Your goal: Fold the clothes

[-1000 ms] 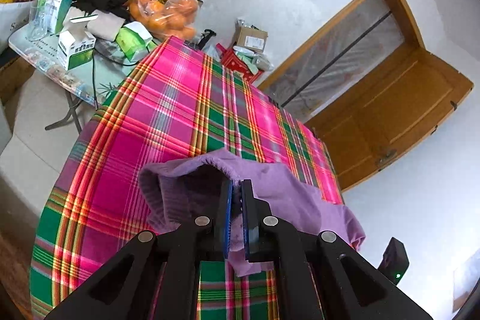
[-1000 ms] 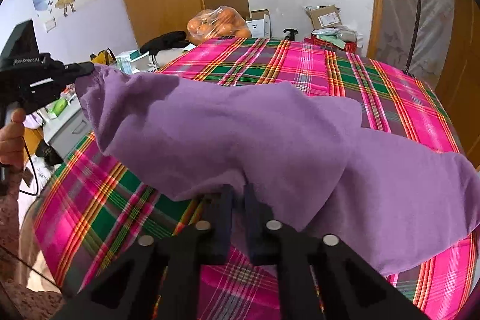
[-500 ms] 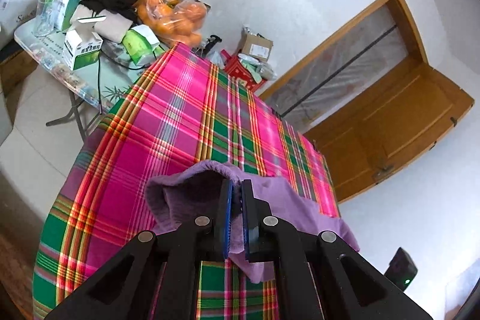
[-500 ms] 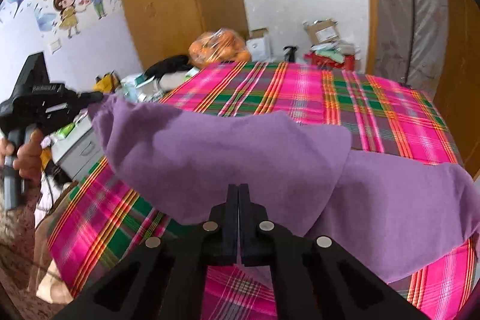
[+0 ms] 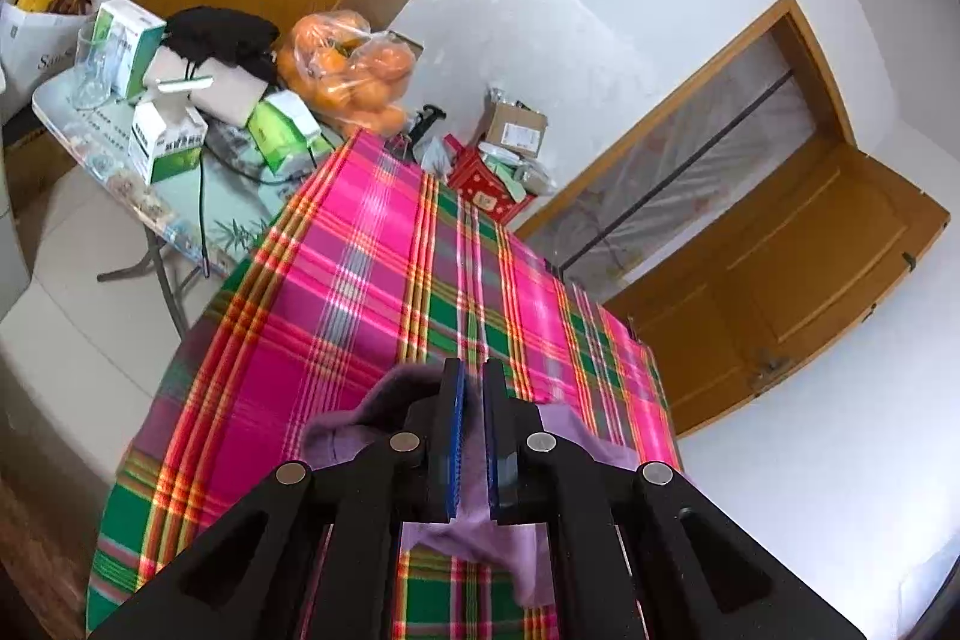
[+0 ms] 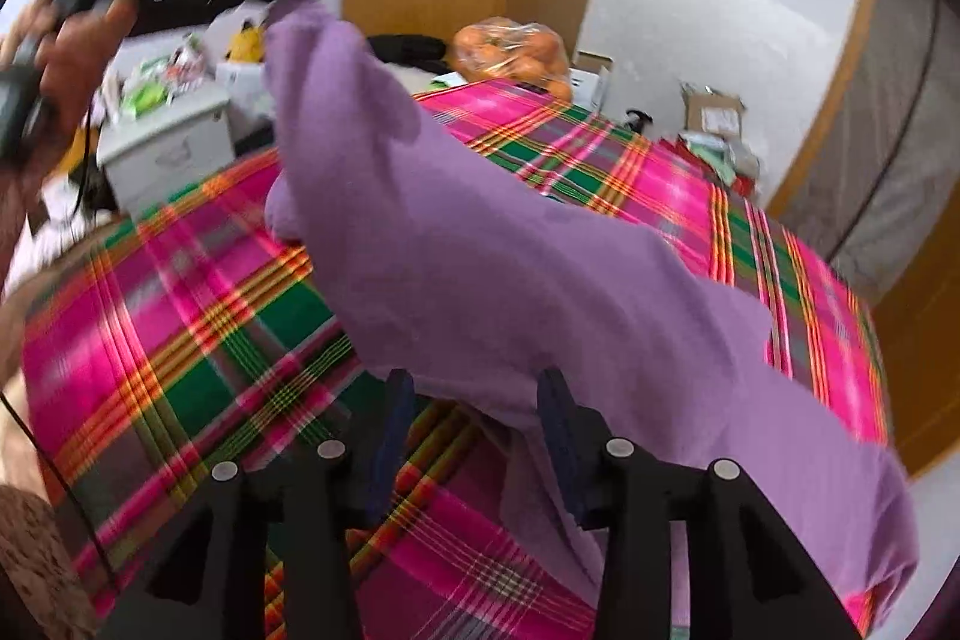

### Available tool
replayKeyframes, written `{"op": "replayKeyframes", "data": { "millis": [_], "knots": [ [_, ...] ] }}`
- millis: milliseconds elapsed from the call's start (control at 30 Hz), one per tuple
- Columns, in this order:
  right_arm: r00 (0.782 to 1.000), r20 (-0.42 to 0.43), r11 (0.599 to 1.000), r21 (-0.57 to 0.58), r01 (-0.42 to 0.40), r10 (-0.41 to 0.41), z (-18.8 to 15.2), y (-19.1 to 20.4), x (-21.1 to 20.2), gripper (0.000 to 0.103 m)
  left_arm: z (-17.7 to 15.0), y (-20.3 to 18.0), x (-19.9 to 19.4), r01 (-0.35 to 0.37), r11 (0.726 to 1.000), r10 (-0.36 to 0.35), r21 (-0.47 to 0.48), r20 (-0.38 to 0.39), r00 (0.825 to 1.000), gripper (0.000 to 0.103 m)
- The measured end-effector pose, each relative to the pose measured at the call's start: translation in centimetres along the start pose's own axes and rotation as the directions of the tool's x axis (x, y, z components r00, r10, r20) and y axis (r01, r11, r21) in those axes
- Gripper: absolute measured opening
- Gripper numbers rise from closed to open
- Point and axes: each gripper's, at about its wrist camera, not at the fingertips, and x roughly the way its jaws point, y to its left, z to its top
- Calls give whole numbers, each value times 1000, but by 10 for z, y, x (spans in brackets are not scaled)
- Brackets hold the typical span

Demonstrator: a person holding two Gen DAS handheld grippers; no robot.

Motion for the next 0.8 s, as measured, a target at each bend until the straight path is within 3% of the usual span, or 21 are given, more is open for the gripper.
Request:
{"op": "replayKeyframes", "data": {
  "millis": [200, 433, 533, 700, 800],
  "knots": [
    [999, -25, 998, -41, 44, -45, -1, 10, 15, 44, 12, -3, 0, -18, 1000, 18, 7, 19, 1000, 6],
    [999, -43, 999, -33, -13, 11, -5, 10, 20, 44, -13, 17, 15, -81, 996, 84, 29, -101, 991, 5],
    [998, -52, 998, -44, -38, 35, -5, 18, 27, 44, -28, 29, 19, -115, 993, 118, 33, -153, 981, 12],
    [995, -43, 995, -39, -92, 90, 1, 33, 36, 44, -52, 60, 8, -152, 987, 140, -51, -185, 973, 26],
    [992, -41, 991, -60, -124, 121, 6, 49, 44, 44, -65, 78, 4, -163, 979, 134, -124, -210, 968, 27]
  ]
}}
